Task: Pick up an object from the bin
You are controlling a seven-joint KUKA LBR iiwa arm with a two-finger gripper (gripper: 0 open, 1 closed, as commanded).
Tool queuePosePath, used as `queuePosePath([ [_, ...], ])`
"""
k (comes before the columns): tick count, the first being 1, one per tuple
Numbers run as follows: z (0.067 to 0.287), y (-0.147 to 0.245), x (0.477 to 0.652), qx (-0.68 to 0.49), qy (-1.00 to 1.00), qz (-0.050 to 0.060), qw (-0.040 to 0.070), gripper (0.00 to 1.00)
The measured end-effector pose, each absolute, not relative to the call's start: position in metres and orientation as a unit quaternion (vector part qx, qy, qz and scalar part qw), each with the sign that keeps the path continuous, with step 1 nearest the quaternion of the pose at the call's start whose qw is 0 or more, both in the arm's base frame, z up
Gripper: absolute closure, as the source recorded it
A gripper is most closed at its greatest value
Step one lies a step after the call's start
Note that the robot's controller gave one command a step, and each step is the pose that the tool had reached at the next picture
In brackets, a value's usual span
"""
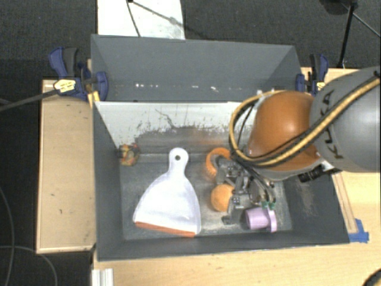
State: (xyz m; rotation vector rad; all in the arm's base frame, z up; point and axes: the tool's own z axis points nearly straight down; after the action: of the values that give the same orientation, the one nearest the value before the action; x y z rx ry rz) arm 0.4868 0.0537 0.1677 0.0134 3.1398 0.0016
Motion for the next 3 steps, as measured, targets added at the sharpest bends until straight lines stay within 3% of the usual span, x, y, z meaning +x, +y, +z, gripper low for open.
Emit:
queuePosePath([
  [1,0.168,0.054,0.487,0.005,1.0,0.001,0.001,0.0],
  [3,0.128,0.031,0.502,0.062,0.998,0.0,0.0,0.0],
])
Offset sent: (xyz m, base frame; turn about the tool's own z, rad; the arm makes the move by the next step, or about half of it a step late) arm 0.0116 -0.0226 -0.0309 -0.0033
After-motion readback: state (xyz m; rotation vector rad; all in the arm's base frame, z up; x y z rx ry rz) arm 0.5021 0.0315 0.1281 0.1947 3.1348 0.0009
